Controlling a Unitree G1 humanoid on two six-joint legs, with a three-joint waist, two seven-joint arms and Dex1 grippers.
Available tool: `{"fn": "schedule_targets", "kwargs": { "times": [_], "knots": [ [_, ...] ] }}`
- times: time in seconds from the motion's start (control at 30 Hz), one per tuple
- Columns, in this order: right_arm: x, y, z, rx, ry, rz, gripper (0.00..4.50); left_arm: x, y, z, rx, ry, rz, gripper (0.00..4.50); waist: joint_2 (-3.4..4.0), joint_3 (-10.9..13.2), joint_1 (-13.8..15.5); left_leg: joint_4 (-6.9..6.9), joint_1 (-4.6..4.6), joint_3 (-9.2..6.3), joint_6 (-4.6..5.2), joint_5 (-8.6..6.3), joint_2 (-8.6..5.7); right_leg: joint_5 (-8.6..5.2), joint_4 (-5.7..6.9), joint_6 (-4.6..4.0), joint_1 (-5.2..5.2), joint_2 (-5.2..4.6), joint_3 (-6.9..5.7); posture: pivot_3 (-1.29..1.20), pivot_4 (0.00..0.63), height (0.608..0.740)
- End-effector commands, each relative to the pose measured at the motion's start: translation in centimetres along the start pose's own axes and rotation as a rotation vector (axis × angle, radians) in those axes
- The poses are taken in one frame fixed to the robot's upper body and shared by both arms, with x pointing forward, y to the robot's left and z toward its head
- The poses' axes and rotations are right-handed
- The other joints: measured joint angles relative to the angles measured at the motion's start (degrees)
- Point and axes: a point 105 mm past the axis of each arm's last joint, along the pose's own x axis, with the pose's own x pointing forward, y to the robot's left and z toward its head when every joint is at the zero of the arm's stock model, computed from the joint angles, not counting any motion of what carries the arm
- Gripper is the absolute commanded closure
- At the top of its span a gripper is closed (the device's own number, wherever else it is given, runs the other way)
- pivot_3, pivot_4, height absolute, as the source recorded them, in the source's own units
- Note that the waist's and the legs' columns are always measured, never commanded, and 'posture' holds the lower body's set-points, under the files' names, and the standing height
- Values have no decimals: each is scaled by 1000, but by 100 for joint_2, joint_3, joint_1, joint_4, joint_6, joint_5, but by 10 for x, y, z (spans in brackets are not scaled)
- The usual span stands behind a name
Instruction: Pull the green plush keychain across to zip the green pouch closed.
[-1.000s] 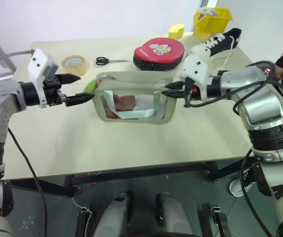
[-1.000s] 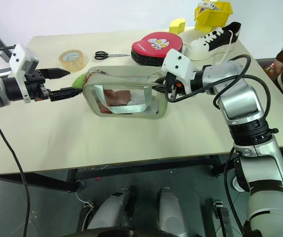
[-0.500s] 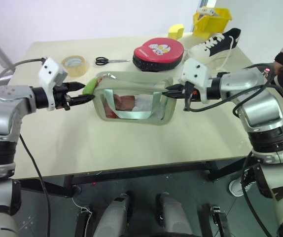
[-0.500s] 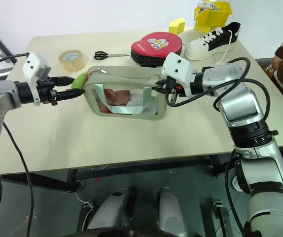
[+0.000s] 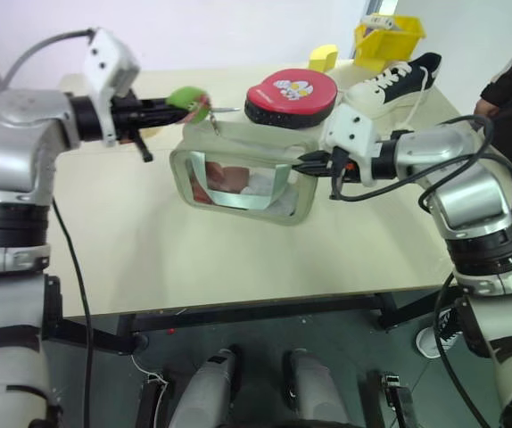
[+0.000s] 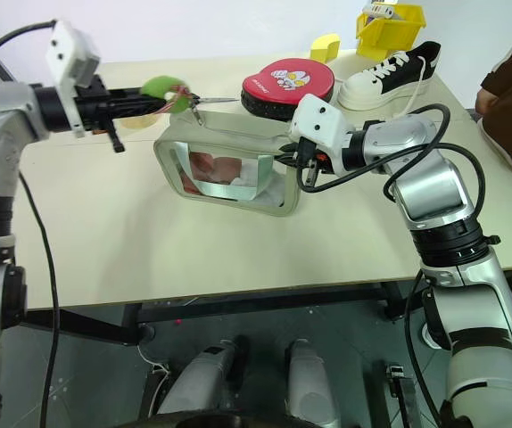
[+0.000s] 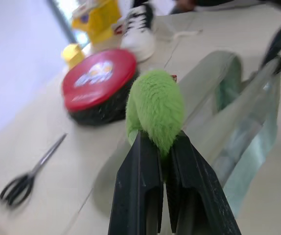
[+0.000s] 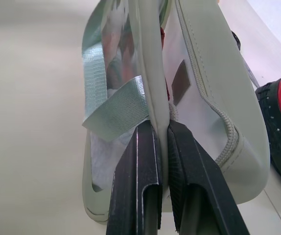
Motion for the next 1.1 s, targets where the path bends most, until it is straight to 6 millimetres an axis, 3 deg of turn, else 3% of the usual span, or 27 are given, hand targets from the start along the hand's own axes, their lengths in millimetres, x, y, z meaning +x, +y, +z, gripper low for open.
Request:
{"fn": "schedule_targets", "kwargs": {
  "times": [0.03, 0.1, 0.2, 0.3, 0.4, 0.53, 0.67, 0.9, 1.03, 1.1],
  "knots": [
    [-4, 1, 14, -44, -36, -8, 4500, 15, -10, -5, 126, 42, -38, 4461, 0, 0, 2, 1, 0, -1, 0, 0, 0, 0, 1, 0, -1, 0, 2, 0, 150, 740],
    [-5, 1, 14, -46, -34, -11, 4500, 21, -12, -13, 172, 72, -52, 4461, 0, 0, -5, 0, -2, 0, 1, 0, 0, 1, 1, 1, -4, 1, 4, 0, 150, 740],
    [-6, 1, 15, -47, -33, -13, 4500, 22, -7, -12, 196, 66, -39, 3414, 0, 0, 2, -1, -3, -1, 1, 0, 0, 1, 1, 2, -6, 1, 4, 0, 150, 740],
    [-7, 1, 15, -46, -32, -14, 4500, 19, -1, -6, 195, 53, -24, 1856, 0, 0, 32, 1, -2, -1, 1, 0, 0, 1, 1, 1, -4, 1, 3, 0, 150, 740],
    [-7, 2, 14, -45, -29, -15, 4500, 4, 0, -2, 182, 88, -72, 342, 0, 0, 29, 1, -2, -1, 1, 0, 0, 0, 1, 2, -4, 1, 0, 0, 150, 740],
    [-9, 4, 13, -45, -27, -16, 4500, -20, 5, -2, 159, 140, -74, 342, 0, 0, -14, -2, -4, 0, 2, 0, 1, 0, 4, 4, -10, 3, -1, 0, 150, 740],
    [-8, 4, 14, -45, -27, -18, 4500, -44, 24, -33, 174, 262, 23, 342, 0, 0, -39, -2, -2, -1, 1, 0, 1, -1, 5, 3, -7, 2, -3, 0, 150, 740],
    [-8, 4, 14, -46, -26, -13, 4500, -31, 25, -66, 120, 284, 56, 342, -1, 0, 36, 3, -3, -3, 1, 0, 0, -2, 4, 3, -3, 1, -2, 0, 150, 740],
    [-8, 3, 14, -47, -23, -12, 4500, -17, 27, -66, 60, 208, 87, 342, -1, 0, 54, 2, -3, -2, 2, 0, 0, -1, 5, 5, -6, 1, -2, 0, 150, 740],
    [-8, 2, 14, -46, -21, -13, 4500, -15, 25, -66, 47, 194, 69, 856, -1, 0, 48, 3, -4, -2, 2, 0, 0, 0, 5, 5, -6, 1, -3, 0, 150, 740]
  ]
}}
